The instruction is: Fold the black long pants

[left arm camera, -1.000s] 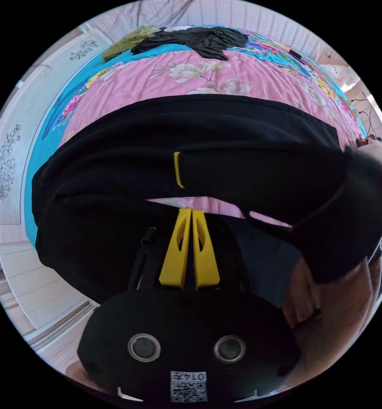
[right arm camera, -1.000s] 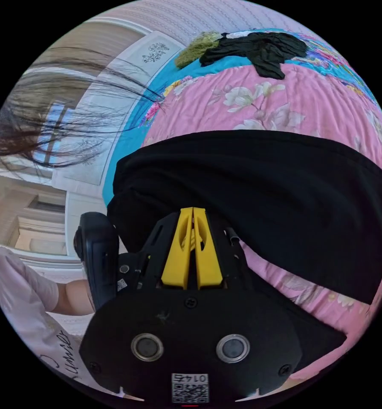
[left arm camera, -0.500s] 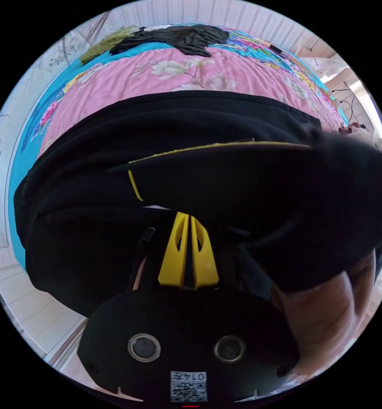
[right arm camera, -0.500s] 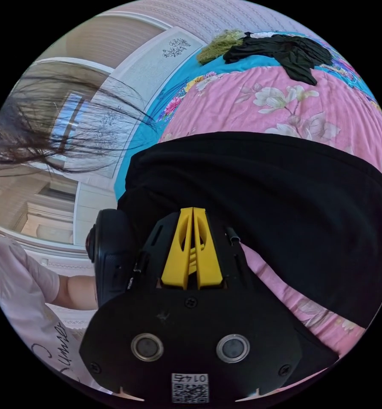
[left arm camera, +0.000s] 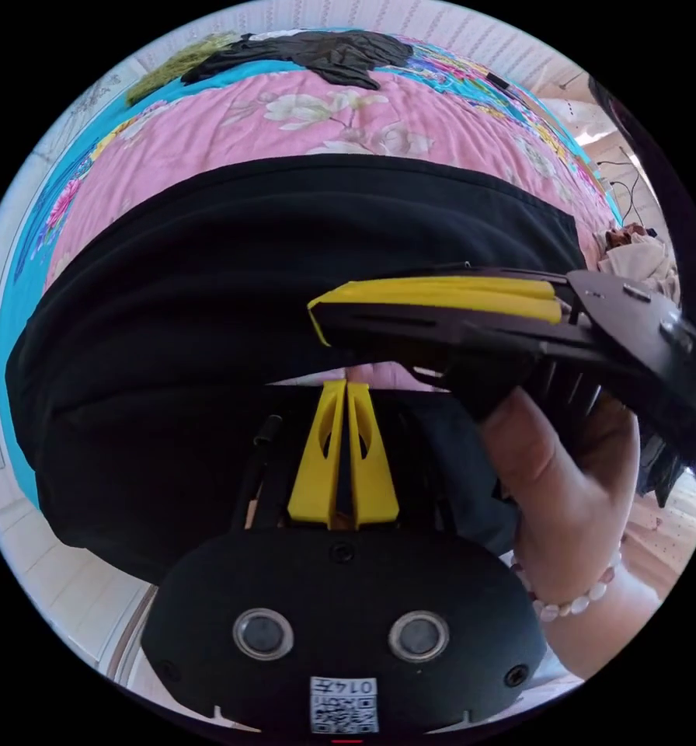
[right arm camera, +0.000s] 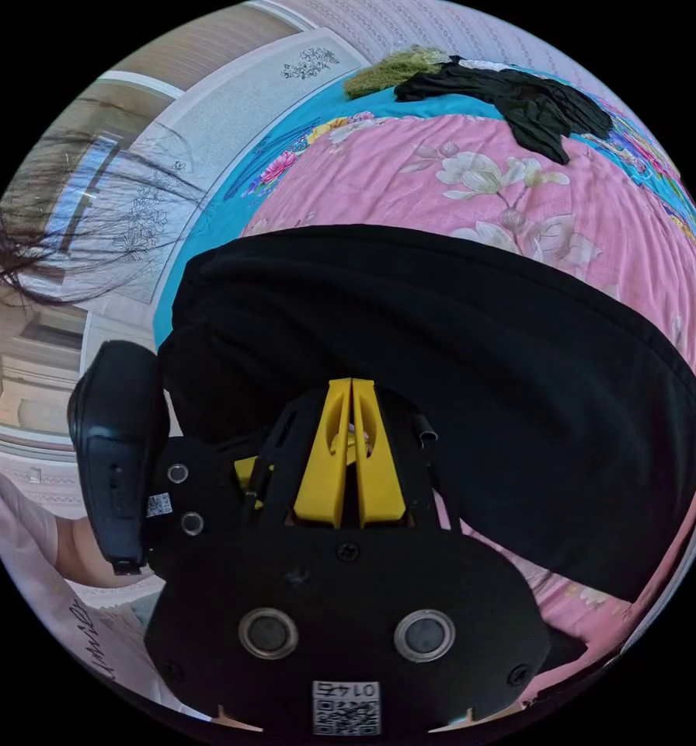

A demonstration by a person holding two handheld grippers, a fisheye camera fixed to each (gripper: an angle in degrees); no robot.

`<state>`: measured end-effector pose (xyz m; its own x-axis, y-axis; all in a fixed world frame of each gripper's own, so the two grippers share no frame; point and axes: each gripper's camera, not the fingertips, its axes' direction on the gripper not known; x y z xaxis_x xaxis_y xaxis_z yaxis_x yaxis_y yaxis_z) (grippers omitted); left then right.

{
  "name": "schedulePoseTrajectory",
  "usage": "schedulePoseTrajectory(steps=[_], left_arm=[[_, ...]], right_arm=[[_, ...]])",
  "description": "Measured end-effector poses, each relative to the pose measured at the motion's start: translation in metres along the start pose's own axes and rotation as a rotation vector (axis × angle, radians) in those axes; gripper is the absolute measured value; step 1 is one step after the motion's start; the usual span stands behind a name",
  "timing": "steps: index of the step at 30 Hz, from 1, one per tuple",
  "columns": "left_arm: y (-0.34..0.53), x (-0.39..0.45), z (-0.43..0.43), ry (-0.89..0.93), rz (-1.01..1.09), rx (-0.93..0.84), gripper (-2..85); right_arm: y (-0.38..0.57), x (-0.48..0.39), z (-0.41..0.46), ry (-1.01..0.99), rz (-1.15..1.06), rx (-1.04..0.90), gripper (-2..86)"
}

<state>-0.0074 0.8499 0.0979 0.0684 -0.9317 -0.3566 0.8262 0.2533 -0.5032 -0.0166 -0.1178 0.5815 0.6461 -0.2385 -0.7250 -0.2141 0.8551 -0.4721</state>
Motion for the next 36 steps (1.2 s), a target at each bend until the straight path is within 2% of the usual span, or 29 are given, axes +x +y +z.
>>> schedulePoseTrajectory(steps=[5,12,19,23,28,36], left_arm=[[0.007,-0.009,0.003,0.058,0.052,0.058,-1.0],[0.01,0.001,-0.001,-0.009,0.128,0.073,-0.2],[0.028,-0.004,-0.038,-0.029,0.217,0.097,5.9],[0.03,-0.003,-0.011,-0.041,0.231,-0.018,7.7],[0.035,0.007,-0.015,-0.082,0.235,0.02,7.8],[0.039,0.009,-0.024,-0.06,0.246,0.02,6.6]], right_arm=[[-0.006,0.003,0.002,0.062,0.019,-0.021,-0.4],[-0.02,0.002,0.013,0.049,0.004,-0.085,-0.4],[-0.03,-0.015,0.009,0.111,-0.092,-0.134,-0.8],[-0.029,-0.028,0.009,0.187,-0.102,-0.13,-0.9],[-0.02,-0.042,0.007,0.275,-0.189,-0.111,-0.9],[-0.006,-0.033,-0.002,0.277,-0.177,-0.092,-0.9]])
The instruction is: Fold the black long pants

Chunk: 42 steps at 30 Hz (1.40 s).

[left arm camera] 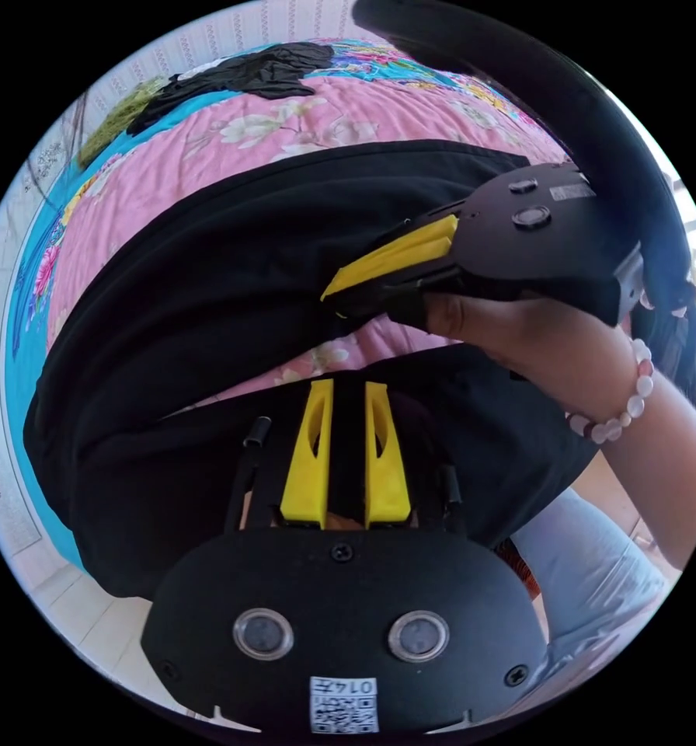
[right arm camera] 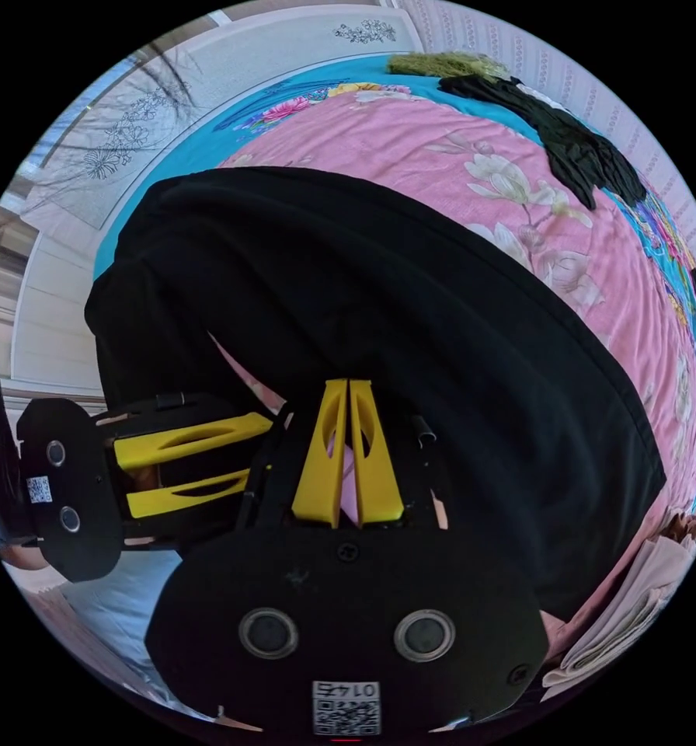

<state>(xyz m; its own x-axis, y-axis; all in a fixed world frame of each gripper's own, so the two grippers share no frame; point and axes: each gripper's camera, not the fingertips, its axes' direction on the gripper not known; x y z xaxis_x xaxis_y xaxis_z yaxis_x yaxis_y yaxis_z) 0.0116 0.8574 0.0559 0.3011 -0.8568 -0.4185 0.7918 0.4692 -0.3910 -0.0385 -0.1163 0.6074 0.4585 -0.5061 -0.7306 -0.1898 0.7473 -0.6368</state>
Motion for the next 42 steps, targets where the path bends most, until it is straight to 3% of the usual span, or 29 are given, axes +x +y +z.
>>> schedulePoseTrajectory(steps=[8,14,21,29,36,42], left_arm=[[0.009,0.004,-0.018,0.018,0.009,0.035,0.2],[0.012,0.007,-0.031,0.02,-0.023,0.024,1.5],[0.018,0.007,-0.049,0.034,-0.116,0.017,3.8],[0.035,0.025,-0.077,-0.098,-0.064,0.047,4.7],[0.041,0.019,-0.101,-0.108,-0.023,0.006,4.8],[0.057,0.005,-0.127,-0.102,0.016,0.024,4.0]], right_arm=[[0.039,0.038,-0.037,-0.067,0.052,0.103,-0.9],[0.084,0.067,-0.053,-0.034,0.103,0.081,-0.5],[0.122,0.087,-0.056,-0.226,0.213,0.134,6.8],[0.161,0.102,-0.054,-0.114,0.209,0.105,7.4],[0.27,0.168,-0.058,0.121,0.285,-0.077,7.6],[0.372,0.247,-0.051,0.21,0.537,-0.155,8.2]])
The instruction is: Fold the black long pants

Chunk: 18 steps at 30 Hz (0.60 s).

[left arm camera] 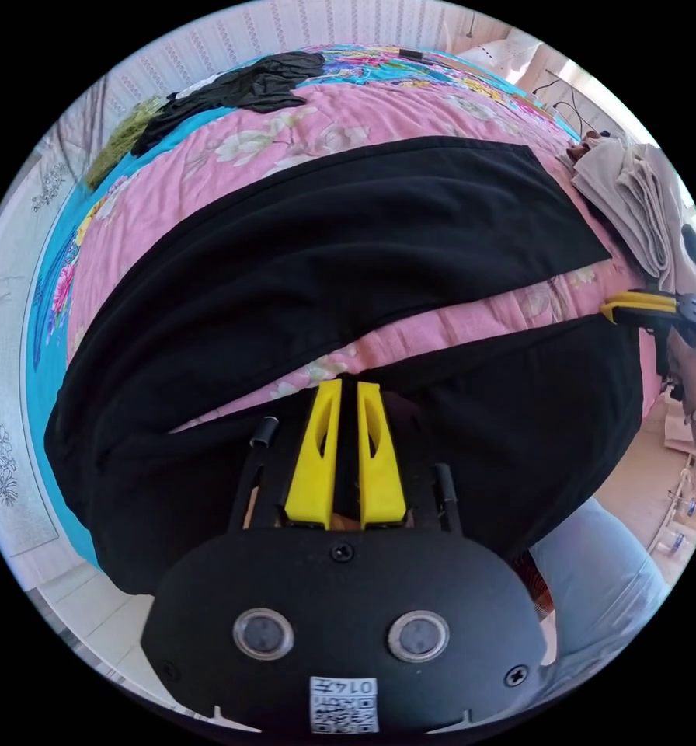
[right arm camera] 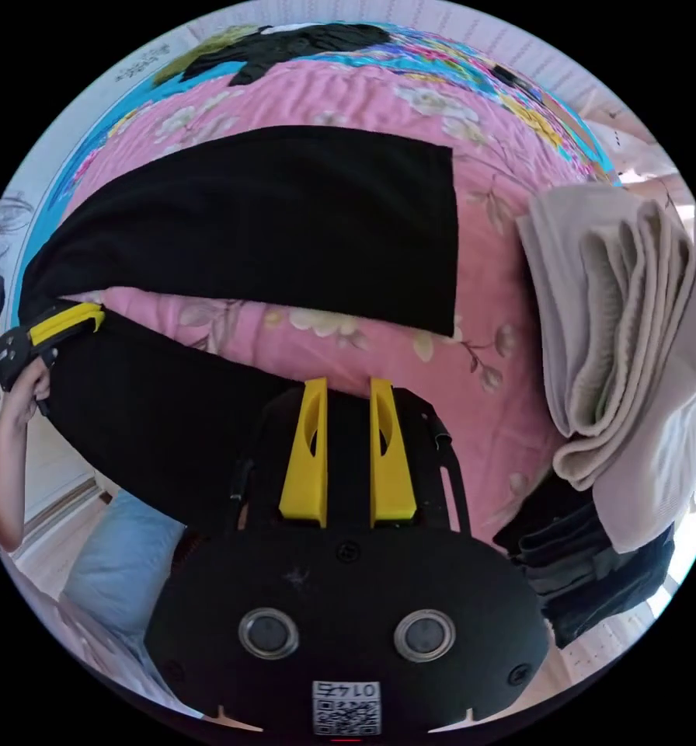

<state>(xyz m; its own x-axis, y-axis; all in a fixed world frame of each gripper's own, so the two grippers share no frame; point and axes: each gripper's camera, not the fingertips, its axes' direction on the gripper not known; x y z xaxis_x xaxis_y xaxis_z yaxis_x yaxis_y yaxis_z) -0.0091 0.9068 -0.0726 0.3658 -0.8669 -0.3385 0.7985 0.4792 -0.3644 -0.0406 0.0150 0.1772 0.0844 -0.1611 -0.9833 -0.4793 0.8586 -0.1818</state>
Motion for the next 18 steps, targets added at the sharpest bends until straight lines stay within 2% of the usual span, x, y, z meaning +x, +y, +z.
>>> schedulePoseTrajectory(steps=[3,7,14,18], left_arm=[[0.009,-0.007,-0.014,-0.014,0.021,0.013,2.5],[0.017,-0.028,-0.033,0.01,0.014,0.0,0.9],[0.036,-0.07,-0.067,0.047,-0.016,0.0,0.7],[0.05,-0.098,-0.089,0.089,-0.016,0.032,1.0]], right_arm=[[0.014,0.028,0.016,-0.088,0.066,0.046,6.3],[0.031,0.049,0.02,-0.07,0.046,0.061,-0.3],[0.055,0.106,0.035,-0.174,0.049,0.077,-0.6],[0.104,0.159,0.039,-0.248,0.216,0.149,1.7]])
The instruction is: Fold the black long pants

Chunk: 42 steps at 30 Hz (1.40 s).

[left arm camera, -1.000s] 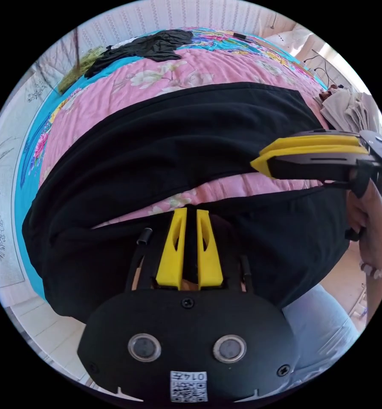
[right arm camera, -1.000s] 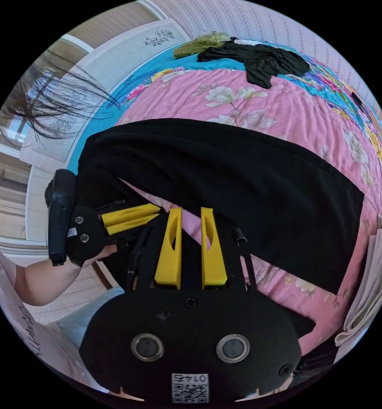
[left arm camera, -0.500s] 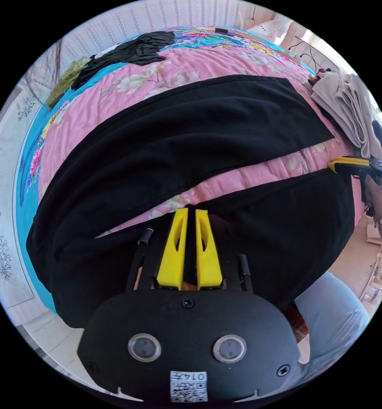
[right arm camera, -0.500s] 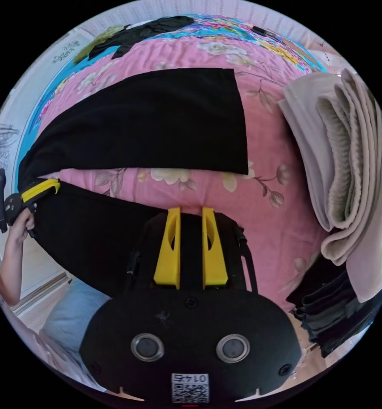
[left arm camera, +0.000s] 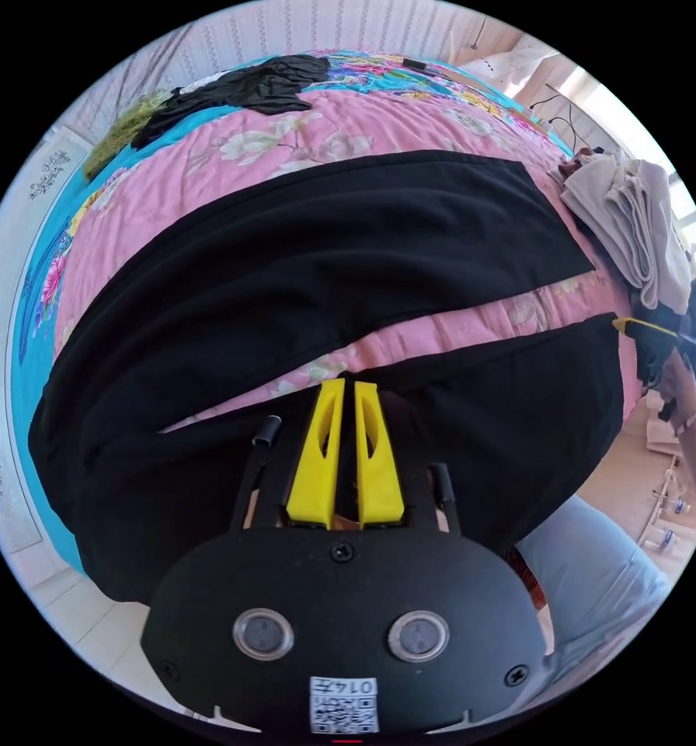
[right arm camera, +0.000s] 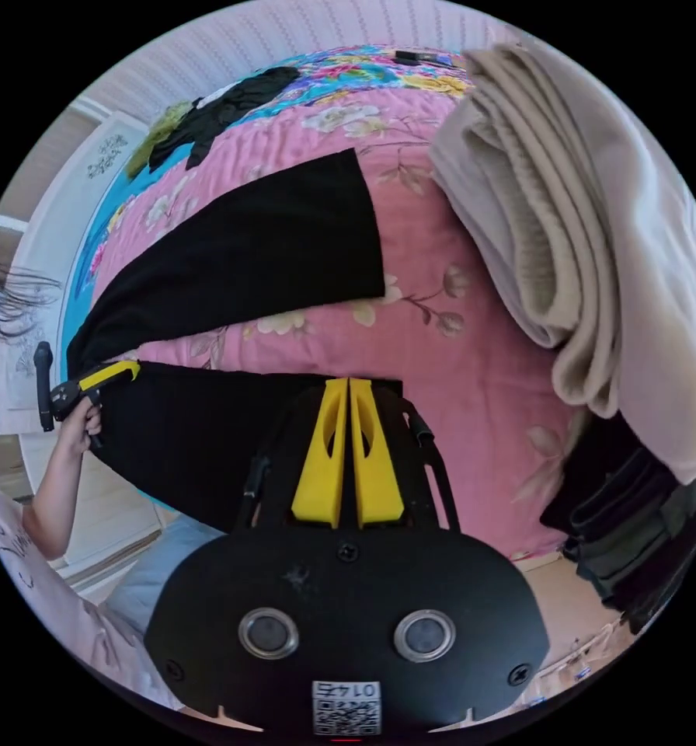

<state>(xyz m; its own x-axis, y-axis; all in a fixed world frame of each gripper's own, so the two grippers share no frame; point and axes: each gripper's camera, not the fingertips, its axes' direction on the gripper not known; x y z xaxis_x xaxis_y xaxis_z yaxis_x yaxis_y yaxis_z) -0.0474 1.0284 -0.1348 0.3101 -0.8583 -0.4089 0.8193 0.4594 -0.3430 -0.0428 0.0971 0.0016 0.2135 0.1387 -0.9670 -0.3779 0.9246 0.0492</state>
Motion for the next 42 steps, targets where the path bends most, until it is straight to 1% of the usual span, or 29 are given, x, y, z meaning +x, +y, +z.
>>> schedulePoseTrajectory(steps=[3,6,8,9,10,11,12,14,15,17,18,20,22,23,25,28,30,31,33,34,35,37,41,42], left_arm=[[0.024,-0.039,-0.034,0.107,-0.037,0.052,1.6],[0.07,-0.093,-0.072,0.182,-0.186,0.12,4.5],[0.122,-0.146,-0.097,0.3,-0.352,0.149,7.0],[0.138,-0.16,-0.102,0.328,-0.406,0.158,7.1],[0.17,-0.19,-0.112,0.372,-0.517,0.176,7.4],[0.203,-0.219,-0.122,0.381,-0.635,0.187,7.6],[0.22,-0.234,-0.126,0.376,-0.7,0.188,7.7],[0.287,-0.289,-0.143,0.347,-0.948,0.197,7.8],[0.302,-0.301,-0.149,0.335,-0.994,0.213,7.9],[0.354,-0.344,-0.168,0.261,-1.158,0.26,7.9],[0.364,-0.355,-0.173,0.248,-1.186,0.28,8.0],[0.396,-0.392,-0.186,0.234,-1.316,0.38,8.2],[0.411,-0.417,-0.195,0.217,-1.388,0.459,8.4],[0.418,-0.432,-0.2,0.168,-1.412,0.47,8.7],[0.429,-0.455,-0.198,0.158,-1.457,0.463,9.4],[0.443,-0.484,-0.186,0.297,-1.525,0.528,10.6],[0.442,-0.495,-0.183,0.299,-1.523,0.532,10.8],[0.438,-0.501,-0.18,0.289,-1.522,0.502,10.6],[0.429,-0.511,-0.173,0.332,-1.497,0.47,9.7],[0.422,-0.516,-0.171,0.352,-1.464,0.446,7.8],[0.414,-0.519,-0.17,0.338,-1.431,0.381,4.8],[0.405,-0.521,-0.173,0.298,-1.368,0.324,0.9],[0.406,-0.528,-0.196,0.308,-1.308,0.379,-0.7],[0.405,-0.529,-0.199,0.313,-1.296,0.394,-0.8]], right_arm=[[0.04,0.047,0.003,-0.085,0.134,-0.048,7.7],[0.082,0.094,0.017,-0.065,0.337,-0.163,13.1],[0.105,0.116,0.025,-0.118,0.424,-0.184,12.7],[0.117,0.128,0.028,-0.142,0.472,-0.173,11.8],[0.125,0.137,0.032,-0.147,0.512,-0.158,11.2],[0.129,0.141,0.034,-0.15,0.527,-0.153,10.9],[0.133,0.147,0.038,-0.159,0.551,-0.146,11.0],[0.136,0.152,0.043,-0.168,0.566,-0.147,11.4],[0.135,0.153,0.045,-0.159,0.551,-0.164,11.7],[0.135,0.154,0.048,-0.154,0.521,-0.196,12.2],[0.136,0.157,0.049,-0.151,0.513,-0.217,12.7],[0.137,0.162,0.052,-0.162,0.527,-0.216,13.0],[0.136,0.165,0.065,-0.231,0.537,-0.241,12.3],[0.135,0.165,0.068,-0.243,0.538,-0.242,11.9],[0.13,0.161,0.07,-0.207,0.546,-0.197,10.5],[0.129,0.156,0.068,-0.137,0.576,-0.154,7.9],[0.129,0.154,0.064,-0.106,0.581,-0.143,4.8],[0.129,0.154,0.061,-0.098,0.574,-0.135,3.1],[0.125,0.155,0.055,-0.126,0.551,-0.118,2.0],[0.122,0.157,0.052,-0.137,0.544,-0.126,1.5],[0.12,0.158,0.051,-0.141,0.54,-0.126,1.4],[0.112,0.161,0.044,-0.149,0.522,-0.122,0.9],[0.096,0.163,0.032,-0.178,0.483,-0.103,0.5],[0.087,0.161,0.026,-0.175,0.44,-0.099,0.5]])
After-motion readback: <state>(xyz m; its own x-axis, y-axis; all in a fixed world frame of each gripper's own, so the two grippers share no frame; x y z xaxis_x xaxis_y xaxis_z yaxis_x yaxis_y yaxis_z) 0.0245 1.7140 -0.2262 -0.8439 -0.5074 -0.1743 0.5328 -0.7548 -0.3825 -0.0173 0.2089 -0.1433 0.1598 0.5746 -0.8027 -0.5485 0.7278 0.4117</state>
